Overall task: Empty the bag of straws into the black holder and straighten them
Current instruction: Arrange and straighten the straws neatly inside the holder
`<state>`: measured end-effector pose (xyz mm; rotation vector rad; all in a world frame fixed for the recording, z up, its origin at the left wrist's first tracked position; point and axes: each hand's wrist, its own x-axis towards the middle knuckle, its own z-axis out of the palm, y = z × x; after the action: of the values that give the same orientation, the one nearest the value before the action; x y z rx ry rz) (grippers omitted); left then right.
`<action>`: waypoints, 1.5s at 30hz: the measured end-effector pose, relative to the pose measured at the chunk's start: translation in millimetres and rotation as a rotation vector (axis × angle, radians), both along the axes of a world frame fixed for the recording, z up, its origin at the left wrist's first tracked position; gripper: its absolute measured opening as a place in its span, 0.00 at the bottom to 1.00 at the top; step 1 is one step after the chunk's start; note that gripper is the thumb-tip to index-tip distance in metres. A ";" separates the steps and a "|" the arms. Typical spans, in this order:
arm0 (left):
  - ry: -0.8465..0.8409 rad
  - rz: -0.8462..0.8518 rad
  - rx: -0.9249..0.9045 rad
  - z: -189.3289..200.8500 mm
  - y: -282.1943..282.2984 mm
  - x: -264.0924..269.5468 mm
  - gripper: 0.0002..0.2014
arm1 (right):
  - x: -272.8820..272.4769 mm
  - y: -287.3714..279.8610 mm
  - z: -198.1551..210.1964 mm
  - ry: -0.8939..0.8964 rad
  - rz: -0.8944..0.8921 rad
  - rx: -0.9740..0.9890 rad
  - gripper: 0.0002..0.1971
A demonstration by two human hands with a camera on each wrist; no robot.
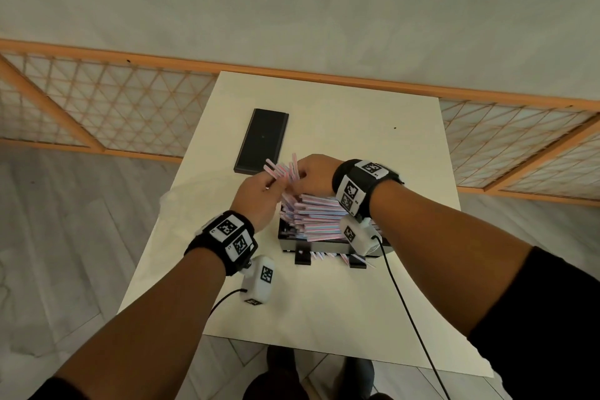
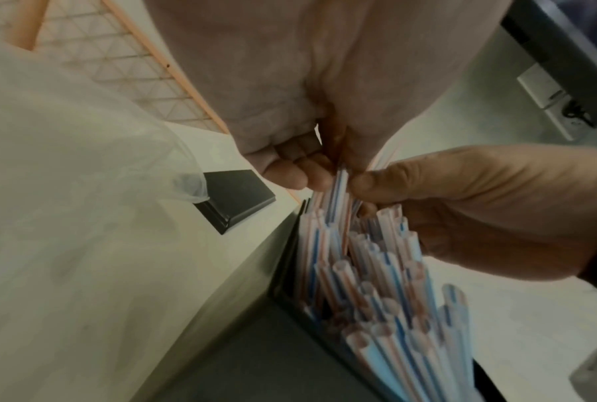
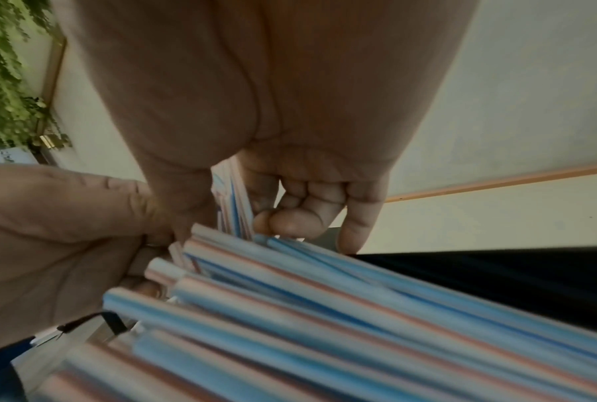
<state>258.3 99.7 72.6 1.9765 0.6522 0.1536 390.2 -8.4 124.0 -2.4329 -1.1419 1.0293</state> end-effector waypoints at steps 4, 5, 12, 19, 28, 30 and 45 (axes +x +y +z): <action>-0.039 -0.048 0.159 6.2 -0.9 4.4 0.13 | -1.6 2.3 0.2 0.047 -0.063 0.061 0.14; -0.056 -0.054 0.183 7.1 -1.3 4.3 0.13 | -2.2 2.5 1.2 0.046 -0.074 0.063 0.15; -0.162 0.028 0.134 -1.0 -5.0 -7.3 0.12 | -3.4 3.6 -2.2 -0.015 -0.073 0.092 0.16; -0.044 0.034 0.010 -14.9 -31.2 -24.3 0.39 | -3.2 6.1 4.8 -0.029 -0.102 0.182 0.15; -0.340 -0.375 0.833 -2.9 -75.1 -43.6 0.37 | 8.0 5.2 28.8 -0.077 -0.137 0.350 0.18; -0.336 -0.502 0.916 -10.5 -83.0 -40.2 0.38 | 9.9 2.7 39.9 -0.091 -0.127 0.385 0.18; -0.080 -0.616 1.029 -46.5 -69.6 -16.0 0.31 | 24.7 -50.1 128.3 -0.263 -0.144 0.655 0.15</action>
<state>242.3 30.1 26.1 3.0332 -0.1964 0.2079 415.0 -58.6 252.3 -2.0966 -1.1298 0.2274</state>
